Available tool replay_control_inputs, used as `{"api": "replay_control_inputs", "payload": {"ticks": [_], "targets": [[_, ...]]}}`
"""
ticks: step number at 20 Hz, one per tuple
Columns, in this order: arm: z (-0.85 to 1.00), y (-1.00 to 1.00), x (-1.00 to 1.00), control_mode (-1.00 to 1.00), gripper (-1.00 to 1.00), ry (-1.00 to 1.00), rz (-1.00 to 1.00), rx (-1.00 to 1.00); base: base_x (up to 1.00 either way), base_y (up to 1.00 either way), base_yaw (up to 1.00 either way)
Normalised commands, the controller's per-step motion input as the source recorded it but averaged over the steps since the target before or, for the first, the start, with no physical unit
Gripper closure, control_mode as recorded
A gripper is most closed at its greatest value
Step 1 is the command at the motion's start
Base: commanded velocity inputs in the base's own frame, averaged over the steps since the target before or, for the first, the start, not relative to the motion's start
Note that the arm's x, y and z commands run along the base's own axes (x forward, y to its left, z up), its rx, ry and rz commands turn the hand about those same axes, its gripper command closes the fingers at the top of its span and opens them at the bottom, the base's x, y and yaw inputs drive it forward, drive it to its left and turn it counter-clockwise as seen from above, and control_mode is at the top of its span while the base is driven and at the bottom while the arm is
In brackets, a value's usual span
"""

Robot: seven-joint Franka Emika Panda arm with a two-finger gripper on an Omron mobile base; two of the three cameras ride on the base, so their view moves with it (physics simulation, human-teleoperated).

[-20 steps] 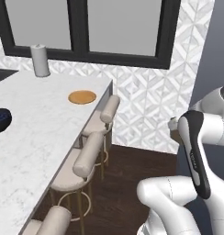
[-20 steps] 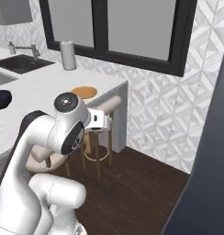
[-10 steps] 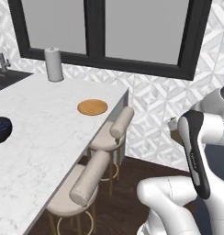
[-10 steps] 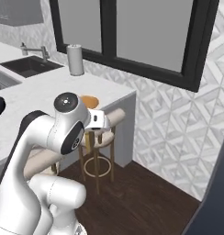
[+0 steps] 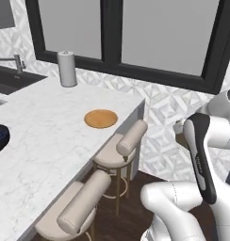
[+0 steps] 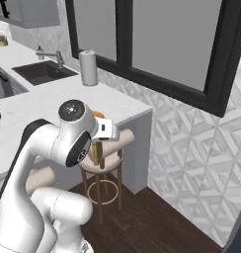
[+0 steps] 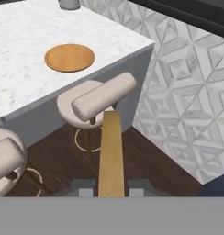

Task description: Start the toaster. Once the lever pops up, take the bread to the plate on the dining counter.

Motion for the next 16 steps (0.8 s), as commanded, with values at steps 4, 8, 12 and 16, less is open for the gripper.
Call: {"api": "replay_control_inputs", "payload": {"ticks": [4, 8, 12, 16], "targets": [[0.0, 0.0, 0.0, 1.0, 1.0, 0.0, 0.0, 0.0, 0.49, -0.25, 0.36], [0.0, 0.0, 0.0, 1.0, 1.0, 0.0, 0.0, 0.0, 0.53, -0.23, 0.36], [0.0, 0.0, 0.0, 1.0, 1.0, 0.0, 0.0, 0.0, 0.56, -0.12, 0.37], [0.0, 0.0, 0.0, 1.0, 1.0, 0.0, 0.0, 0.0, 0.6, -0.05, 0.38]]}}
